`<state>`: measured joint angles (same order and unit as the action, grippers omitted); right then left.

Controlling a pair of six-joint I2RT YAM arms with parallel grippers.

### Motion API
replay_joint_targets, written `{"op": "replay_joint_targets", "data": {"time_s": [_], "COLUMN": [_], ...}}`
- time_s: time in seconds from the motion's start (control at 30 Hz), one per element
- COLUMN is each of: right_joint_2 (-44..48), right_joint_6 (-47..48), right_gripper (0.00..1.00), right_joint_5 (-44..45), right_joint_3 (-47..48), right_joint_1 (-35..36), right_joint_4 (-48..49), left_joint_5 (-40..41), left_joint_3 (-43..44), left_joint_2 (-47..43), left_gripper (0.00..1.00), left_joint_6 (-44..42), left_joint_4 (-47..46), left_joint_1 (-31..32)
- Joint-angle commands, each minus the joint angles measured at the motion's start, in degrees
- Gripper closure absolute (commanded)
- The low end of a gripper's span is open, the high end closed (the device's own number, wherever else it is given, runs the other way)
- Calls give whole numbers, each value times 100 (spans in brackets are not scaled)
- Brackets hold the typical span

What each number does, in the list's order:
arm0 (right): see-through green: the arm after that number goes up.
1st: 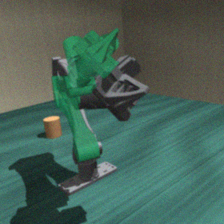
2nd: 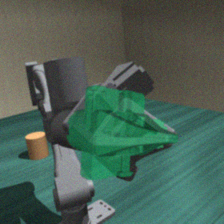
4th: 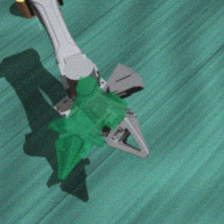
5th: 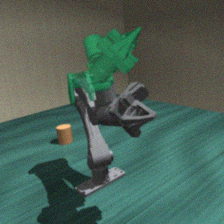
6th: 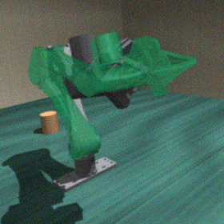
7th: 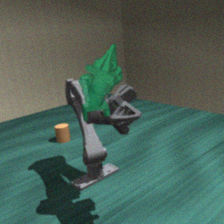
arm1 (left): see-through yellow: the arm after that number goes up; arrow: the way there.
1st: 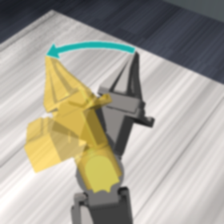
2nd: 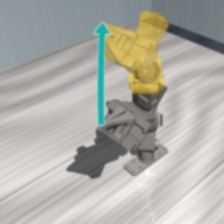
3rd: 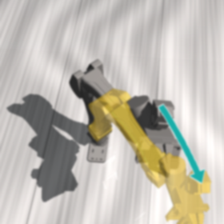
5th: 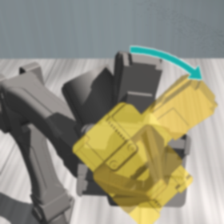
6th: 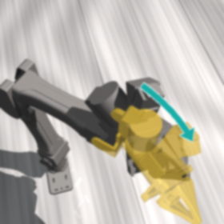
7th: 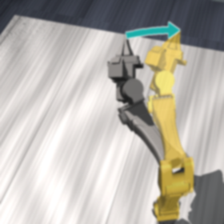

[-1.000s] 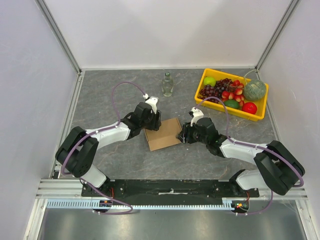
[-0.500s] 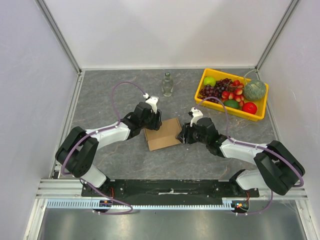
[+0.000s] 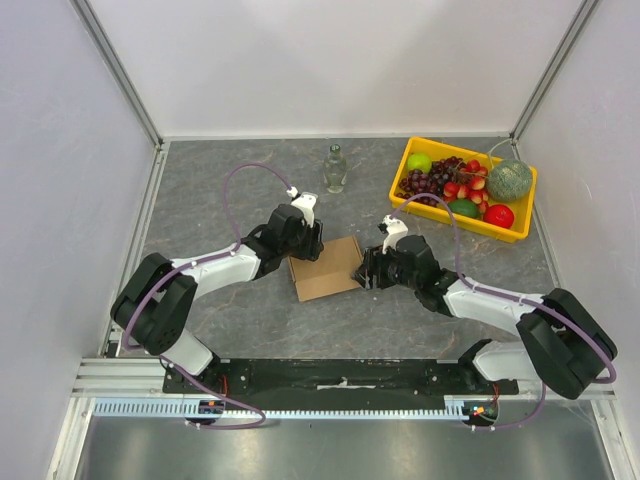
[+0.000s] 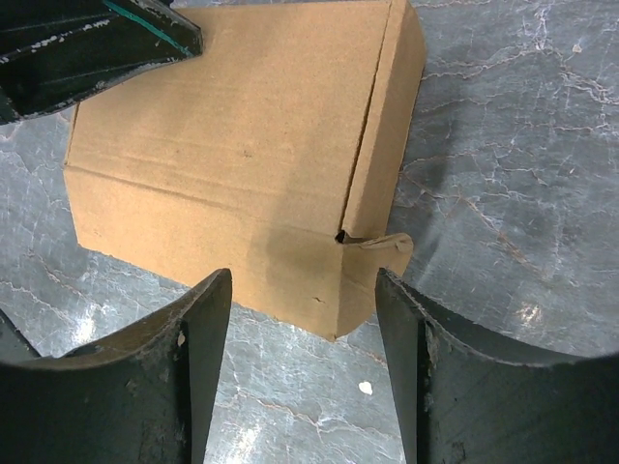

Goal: Fold the paper box

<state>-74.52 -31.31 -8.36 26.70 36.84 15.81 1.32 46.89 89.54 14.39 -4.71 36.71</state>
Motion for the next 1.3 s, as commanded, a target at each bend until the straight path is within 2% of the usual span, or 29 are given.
{"op": "replay_joint_targets", "data": {"time_s": [0.0, 0.87, 1.27], "right_joint_2": [192, 8, -168], "right_joint_6": [116, 125, 2], "right_gripper": [32, 37, 46], "right_joint_5": [-104, -254, -342], "right_joint_3": [-7, -139, -139], "right_joint_1": [-28, -28, -28], "right_joint_4": [-17, 71, 247], "left_joint_5": [-62, -106, -106], "left_joint_3": [-22, -49, -49], "left_joint_2": [-85, -68, -59], "left_gripper": [45, 45, 45], "left_joint_6": [-244, -279, -270], "left_joint_4": [-179, -206, -206], "left_joint_1": [3, -15, -15]}}
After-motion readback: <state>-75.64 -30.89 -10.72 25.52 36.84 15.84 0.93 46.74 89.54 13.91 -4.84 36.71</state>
